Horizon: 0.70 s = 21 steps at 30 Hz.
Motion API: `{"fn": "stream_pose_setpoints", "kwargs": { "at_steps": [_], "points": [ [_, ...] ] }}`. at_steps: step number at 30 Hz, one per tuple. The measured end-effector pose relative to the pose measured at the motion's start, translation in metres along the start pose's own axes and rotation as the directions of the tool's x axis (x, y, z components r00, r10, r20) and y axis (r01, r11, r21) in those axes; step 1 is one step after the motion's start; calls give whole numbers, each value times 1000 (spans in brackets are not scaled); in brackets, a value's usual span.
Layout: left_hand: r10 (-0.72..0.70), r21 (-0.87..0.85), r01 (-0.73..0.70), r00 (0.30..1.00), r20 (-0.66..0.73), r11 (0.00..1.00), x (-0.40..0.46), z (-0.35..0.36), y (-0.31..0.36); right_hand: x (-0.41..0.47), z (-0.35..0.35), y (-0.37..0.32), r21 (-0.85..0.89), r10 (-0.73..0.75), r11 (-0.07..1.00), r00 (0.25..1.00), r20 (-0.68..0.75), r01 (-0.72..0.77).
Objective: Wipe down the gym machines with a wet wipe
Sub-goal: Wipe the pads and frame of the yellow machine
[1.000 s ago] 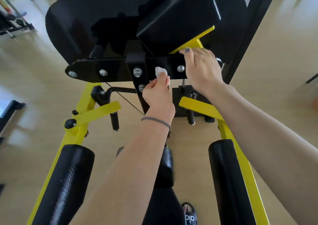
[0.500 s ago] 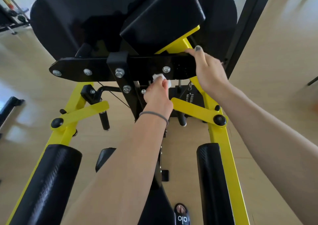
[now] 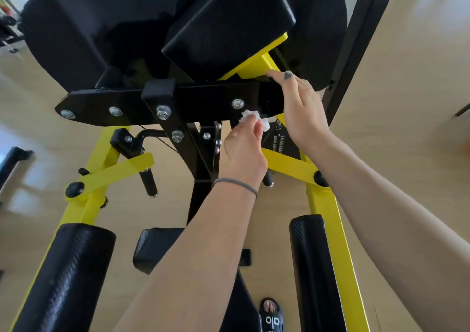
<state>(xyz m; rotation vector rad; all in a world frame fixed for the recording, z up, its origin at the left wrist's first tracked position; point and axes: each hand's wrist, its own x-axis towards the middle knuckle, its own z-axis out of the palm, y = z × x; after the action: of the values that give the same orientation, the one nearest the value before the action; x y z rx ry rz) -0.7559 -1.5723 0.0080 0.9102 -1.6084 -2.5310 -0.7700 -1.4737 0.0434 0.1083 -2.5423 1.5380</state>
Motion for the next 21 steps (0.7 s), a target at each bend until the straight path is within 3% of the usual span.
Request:
{"fn": "stream_pose_setpoints", "kwargs": {
  "at_steps": [1,3,11,13,15,16,18,21],
  "points": [
    [-103,-215,111,994,46,970,-2,4,-1,0,-2,1,20,0,1000,1000,14,0],
    [-121,-344,137,990,69,929,-13,15,5,-1,-6,2,72,9,997,999,42,-12],
    [-148,-385,118,988,-50,915,4,-5,12,2,-6,6,170,21,985,999,44,-28],
    [-24,-306,45,997,71,951,10,-6,3,3,-4,7,171,10,985,999,32,-16],
    [-96,-211,132,980,173,968,17,5,-6,3,-3,9,171,-5,985,1000,21,1],
    [-159,-248,206,967,197,947,15,12,-8,3,-3,9,172,-8,985,1000,18,5],
    [-132,-304,180,976,172,936,8,21,-14,2,-4,9,178,-6,984,1000,19,3],
    [-95,-162,125,979,182,979,4,19,-15,3,-6,10,172,-16,985,999,31,10]
  ]
}}
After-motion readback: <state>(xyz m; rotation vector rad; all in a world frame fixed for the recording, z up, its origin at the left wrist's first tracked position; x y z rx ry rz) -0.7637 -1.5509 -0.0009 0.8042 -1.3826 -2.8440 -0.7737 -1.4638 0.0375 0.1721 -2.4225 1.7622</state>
